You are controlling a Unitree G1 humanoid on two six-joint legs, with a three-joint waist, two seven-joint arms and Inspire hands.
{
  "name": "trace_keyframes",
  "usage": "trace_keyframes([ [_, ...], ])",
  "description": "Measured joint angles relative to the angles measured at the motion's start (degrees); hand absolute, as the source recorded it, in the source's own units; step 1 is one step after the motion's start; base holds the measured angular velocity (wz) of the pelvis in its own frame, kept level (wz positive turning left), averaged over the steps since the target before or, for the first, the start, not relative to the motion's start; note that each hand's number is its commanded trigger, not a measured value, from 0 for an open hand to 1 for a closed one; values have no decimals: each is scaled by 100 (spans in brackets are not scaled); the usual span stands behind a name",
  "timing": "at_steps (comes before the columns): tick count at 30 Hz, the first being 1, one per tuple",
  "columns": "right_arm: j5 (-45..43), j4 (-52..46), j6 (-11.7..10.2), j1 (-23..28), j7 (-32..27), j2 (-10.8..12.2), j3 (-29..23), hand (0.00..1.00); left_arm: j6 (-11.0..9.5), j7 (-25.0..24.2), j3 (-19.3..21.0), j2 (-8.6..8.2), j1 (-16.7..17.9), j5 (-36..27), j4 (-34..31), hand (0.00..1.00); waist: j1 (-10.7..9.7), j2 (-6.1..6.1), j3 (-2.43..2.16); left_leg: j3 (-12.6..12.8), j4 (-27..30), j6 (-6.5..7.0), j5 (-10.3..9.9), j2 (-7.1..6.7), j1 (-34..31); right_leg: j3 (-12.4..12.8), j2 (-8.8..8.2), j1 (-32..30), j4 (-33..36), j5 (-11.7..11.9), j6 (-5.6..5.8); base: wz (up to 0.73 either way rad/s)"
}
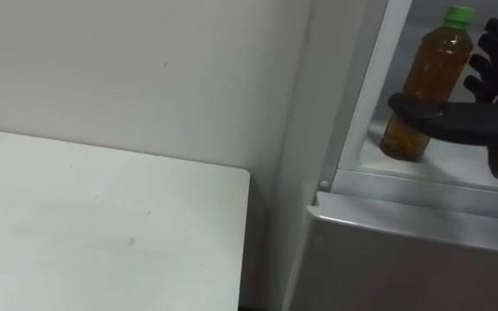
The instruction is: Put the bottle in the upper fridge
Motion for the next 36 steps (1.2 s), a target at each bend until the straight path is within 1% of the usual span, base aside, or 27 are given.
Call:
trace_keyframes([
  [2, -1, -43, -2, 93, -95, 3, -156, 0, -15, 0, -1, 2, 9, 1, 0, 0, -9, 8, 0, 0, 0, 0, -1, 0, 0, 2, -1, 0, 5, 0, 0, 0],
  [6, -1, -48, -4, 119, -314, 6, -353, 0, -15, -1, -1, 2, 26, 1, 1, 0, -23, 8, 0, 9, 1, -2, -2, -1, 1, 37, 0, -4, 9, 0, -1, 0],
  [9, -83, -88, -58, 177, -484, 6, -475, 0, -14, -1, 1, 5, 32, 1, 1, 0, -24, 3, -1, 22, 1, -3, -3, -1, 0, 36, 8, -6, 1, 0, -1, 0],
  [13, -250, -373, -68, 474, -728, 17, -587, 0, -11, -1, 2, 5, 38, -1, 1, 0, -28, -6, -7, 34, -7, -3, -3, -2, -16, 41, 9, -32, -3, 0, 0, -1],
  [15, -408, -630, -68, 612, -789, 95, -629, 0, -11, -1, 1, 3, 37, -6, 5, 0, -51, -4, -6, 54, -10, -3, -3, -2, -31, 56, 13, -63, -1, 0, 0, -4],
  [17, -421, -868, -70, 678, -859, 228, -634, 0, -26, 5, -2, 3, 58, -77, 19, 0, -139, 0, -5, 54, -21, -3, -3, 0, -31, 59, 17, -69, -1, 0, 0, 0],
  [18, -421, -922, -78, 697, -870, 259, -639, 0, -57, 8, -2, 3, 56, -113, 45, 0, -159, 1, -5, 56, -26, -3, -3, 0, -30, 62, 18, -72, -1, 0, 0, 0],
  [20, -420, -989, -192, 776, -878, 266, -642, 0, -156, 55, -4, 0, 55, -187, 142, 0, -182, 7, -5, 91, -52, -3, -2, 0, -25, 96, 28, -96, 3, 0, -1, -8],
  [21, -421, -995, -194, 780, -879, 270, -656, 0, -184, 72, -3, 0, 55, -212, 170, 0, -196, 14, -2, 104, -52, -3, -2, 2, -24, 108, 31, -100, 3, 0, -1, -8],
  [22, -421, -1046, -197, 827, -877, 299, -729, 0, -195, 91, -1, 0, 60, -214, 188, 0, -207, 13, -2, 113, -57, -3, -2, 5, -24, 122, 35, -103, 4, 0, -1, -4],
  [24, -518, -1159, -289, 914, -880, 411, -834, 0, -232, 114, -2, -4, 75, -212, 191, 0, -209, 22, 3, 132, -62, -4, -3, 9, -24, 130, 44, -112, 3, 0, -1, -4],
  [25, -584, -1216, -396, 988, -878, 493, -887, 0, -245, 115, -2, -4, 77, -212, 193, 0, -216, 24, 3, 141, -64, -5, -3, 13, -23, 137, 50, -116, 2, 0, -1, -4],
  [26, -577, -1277, -443, 1087, -874, 515, -932, 0, -278, 115, -2, -4, 77, -212, 217, 0, -220, 35, 1, 144, -63, -5, -4, 15, -20, 137, 51, -116, 1, 0, -1, 0],
  [29, -562, -1457, -507, 1379, -880, 522, -984, 0, -306, 115, -3, -5, 112, -213, 230, 0, -230, 72, -3, 161, -71, -7, -4, 19, -14, 138, 54, -116, 1, 0, -1, 0],
  [31, -556, -1556, -507, 1501, -874, 566, -985, 0, -305, 115, -3, -5, 117, -213, 239, 0, -246, 85, -10, 168, -78, -10, -8, 20, -13, 141, 55, -117, 2, 0, -1, 0],
  [32, -551, -1611, -511, 1538, -857, 636, -986, 0, -305, 115, -2, -5, 118, -212, 250, 0, -270, 107, -5, 172, -77, -14, -11, 22, -13, 144, 58, -117, 2, 1, -2, 0],
  [36, -526, -1618, -513, 1640, -799, 761, -990, 0, -305, 115, -2, -9, 117, -209, 322, 0, -308, 118, -7, 187, -67, -20, -15, 25, -13, 164, 67, -125, 2, 7, -11, -3],
])
